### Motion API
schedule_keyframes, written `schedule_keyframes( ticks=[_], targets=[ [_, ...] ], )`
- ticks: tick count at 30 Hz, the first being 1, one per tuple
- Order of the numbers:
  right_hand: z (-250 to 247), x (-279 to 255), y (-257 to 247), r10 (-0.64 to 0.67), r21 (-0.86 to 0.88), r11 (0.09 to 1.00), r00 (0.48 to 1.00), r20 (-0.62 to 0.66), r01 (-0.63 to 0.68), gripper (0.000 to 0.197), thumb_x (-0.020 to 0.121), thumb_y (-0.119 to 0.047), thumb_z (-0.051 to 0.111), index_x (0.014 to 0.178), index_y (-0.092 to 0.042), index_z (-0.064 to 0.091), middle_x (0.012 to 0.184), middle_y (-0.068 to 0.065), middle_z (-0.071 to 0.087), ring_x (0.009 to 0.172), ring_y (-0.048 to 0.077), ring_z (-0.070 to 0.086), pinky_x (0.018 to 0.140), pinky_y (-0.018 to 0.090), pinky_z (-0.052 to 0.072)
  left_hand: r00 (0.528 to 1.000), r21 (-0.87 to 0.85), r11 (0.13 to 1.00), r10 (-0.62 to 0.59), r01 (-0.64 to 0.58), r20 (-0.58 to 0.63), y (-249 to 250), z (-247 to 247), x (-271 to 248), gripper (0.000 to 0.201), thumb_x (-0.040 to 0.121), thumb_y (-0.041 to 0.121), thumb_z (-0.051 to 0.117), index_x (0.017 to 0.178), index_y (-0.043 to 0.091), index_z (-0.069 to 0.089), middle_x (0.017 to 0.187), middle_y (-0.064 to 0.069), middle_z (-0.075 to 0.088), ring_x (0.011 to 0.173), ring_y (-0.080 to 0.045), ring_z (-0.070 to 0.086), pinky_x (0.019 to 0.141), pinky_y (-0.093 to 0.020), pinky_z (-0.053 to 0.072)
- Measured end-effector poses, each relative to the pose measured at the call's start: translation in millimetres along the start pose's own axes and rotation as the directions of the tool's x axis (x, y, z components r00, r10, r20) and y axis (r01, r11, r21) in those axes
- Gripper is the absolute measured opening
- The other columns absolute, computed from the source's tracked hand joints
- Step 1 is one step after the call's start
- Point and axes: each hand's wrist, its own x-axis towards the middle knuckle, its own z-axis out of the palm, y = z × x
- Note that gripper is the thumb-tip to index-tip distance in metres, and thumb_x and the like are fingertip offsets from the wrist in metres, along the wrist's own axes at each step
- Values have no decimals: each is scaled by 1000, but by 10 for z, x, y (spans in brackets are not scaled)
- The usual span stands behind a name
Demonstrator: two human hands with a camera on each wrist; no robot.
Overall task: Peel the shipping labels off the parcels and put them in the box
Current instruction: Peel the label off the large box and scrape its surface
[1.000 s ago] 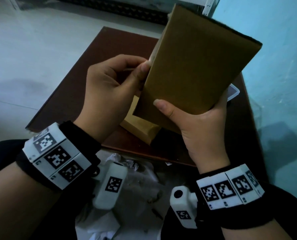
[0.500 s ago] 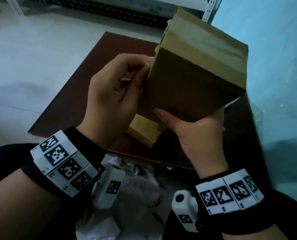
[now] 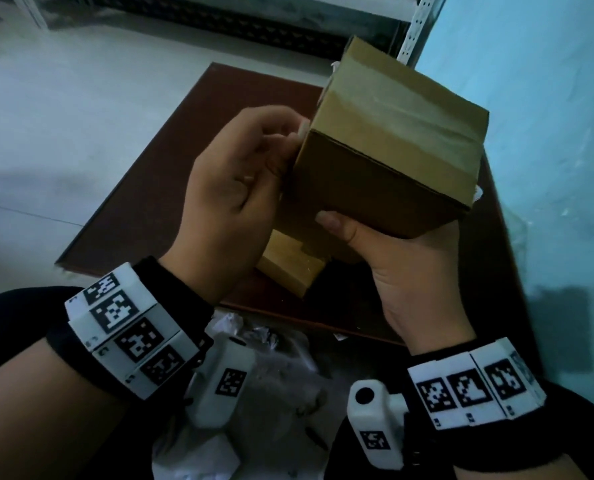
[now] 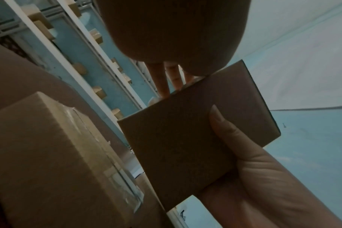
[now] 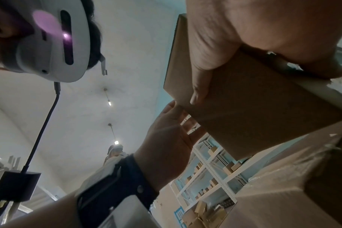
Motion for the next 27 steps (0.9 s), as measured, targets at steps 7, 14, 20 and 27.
schedule_keyframes(
  ticks=[7, 14, 20, 27],
  targets=[
    [-20, 42, 160, 82, 96, 992, 996, 26, -85, 117, 55, -42, 110, 149, -3, 54, 143, 11, 68, 136, 31, 64, 114, 52, 51, 995, 30, 999, 25, -22, -98, -11, -25, -40, 10, 111, 13, 46, 112, 12, 56, 99, -14, 63, 85, -33, 64, 72, -58, 56],
    [-11, -36, -18, 61, -117, 991, 998, 14, -59, 125, 52, -65, 101, 155, -18, 47, 143, -8, 67, 134, 6, 62, 113, 30, 51, 991, 126, 985, 126, -118, -54, -19, -37, 12, 15, 106, 0, 52, 117, 10, 56, 111, -10, 66, 101, -13, 67, 87, -23, 52],
    [-118, -15, -251, -132, -195, 973, 991, -29, 124, 146, 66, -26, 103, 172, -23, 3, 167, -4, 36, 154, 5, 40, 122, 33, 45, 966, 142, 956, 258, -256, 5, -70, -41, -2, 26, 100, -17, 53, 119, 0, 58, 119, -23, 65, 115, -31, 67, 98, -38, 57],
    [-94, -50, -128, -99, -279, 954, 994, 43, 107, 112, 70, -25, 103, 155, -27, 31, 158, -2, 42, 148, 14, 45, 119, 45, 48, 955, 175, 941, 274, -291, 115, -51, -3, -36, 33, 95, -23, 58, 118, -1, 64, 126, -21, 65, 125, -29, 65, 104, -38, 55]
  ],
)
